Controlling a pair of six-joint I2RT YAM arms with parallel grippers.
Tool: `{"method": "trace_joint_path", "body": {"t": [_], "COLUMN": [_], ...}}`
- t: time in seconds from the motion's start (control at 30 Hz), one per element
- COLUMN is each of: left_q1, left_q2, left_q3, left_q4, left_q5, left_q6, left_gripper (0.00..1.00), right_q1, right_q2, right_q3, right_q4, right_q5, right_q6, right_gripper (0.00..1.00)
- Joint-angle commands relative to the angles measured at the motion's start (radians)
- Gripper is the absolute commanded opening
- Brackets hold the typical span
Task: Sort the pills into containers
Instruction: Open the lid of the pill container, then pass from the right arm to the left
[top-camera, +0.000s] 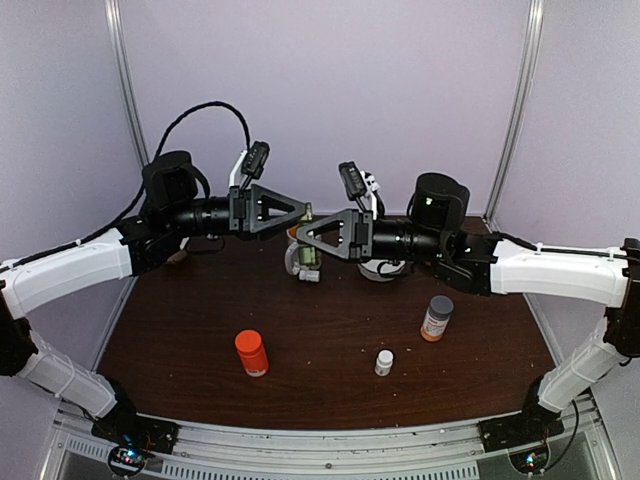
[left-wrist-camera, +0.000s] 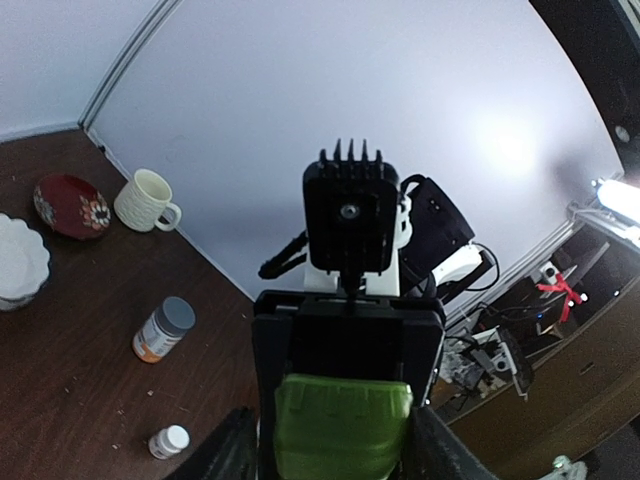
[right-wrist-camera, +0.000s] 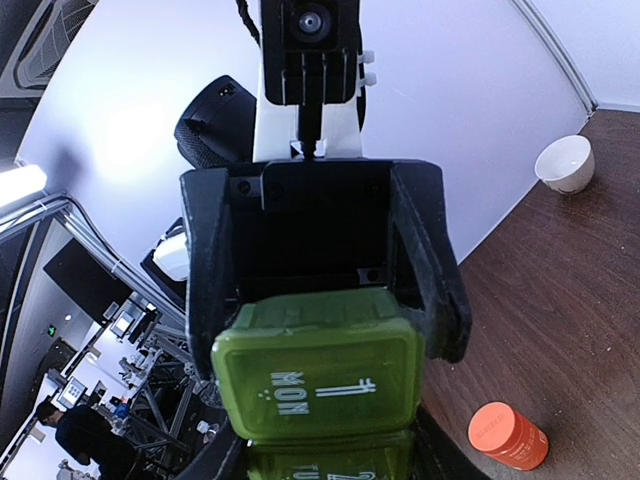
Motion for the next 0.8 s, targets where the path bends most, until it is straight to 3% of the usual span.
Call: {"method": "trace_joint_path", "body": {"t": [0.0,0.03,0.17,0.33,0.37,0.47,0.53,0.67,0.77], "left_q1": [-0.005,-0.005,-0.005,-0.005,-0.006,-0.005,-0.005,-0.005,-0.005], "left_q2": [0.005,0.005,0.008,0.01,0.01,0.009,0.004,0.0,0.005], "left_q3": [0.001,-0.001,-0.002,0.001,0.001,0.002,-0.001,-0.006,-0.008], "left_q4": [0.058,0.064,0.066,0.059,0.057,0.047,0.046,0.047,0.047], "left_q5": [0.024,0.026,0.023,0.021,0.019,0.016,0.014,0.02,0.028], "left_q6": [0.011,0.01,0.006,0.009,0.01,0.01,0.015,0.022,0.022], "left_gripper": [0.38,0.29,0.17,0.15,0.19,0.51,0.62,0.66,0.57], "right_q1": [-0.005,-0.005,-0.005,-0.005,-0.005,-0.005,-0.005,-0.005,-0.005], "right_q2": [0.011,0.012,0.017,0.017,0.018,0.014,0.013,0.013,0.013], "right_q3": [0.024,0.025,0.028,0.031,0.032,0.032,0.034,0.039,0.043], "right_q4": [0.047,0.049,0.056,0.05,0.049,0.039,0.034,0.028,0.025], "right_q5": [-0.018,-0.018,-0.023,-0.022,-0.021,-0.015,-0.013,-0.015,-0.015], "right_q6": [0.02,0.022,0.029,0.026,0.025,0.018,0.013,0.01,0.007], "right_gripper": [0.37,0.37,0.37,0.37,0.37,0.37,0.37,0.37,0.38]}}
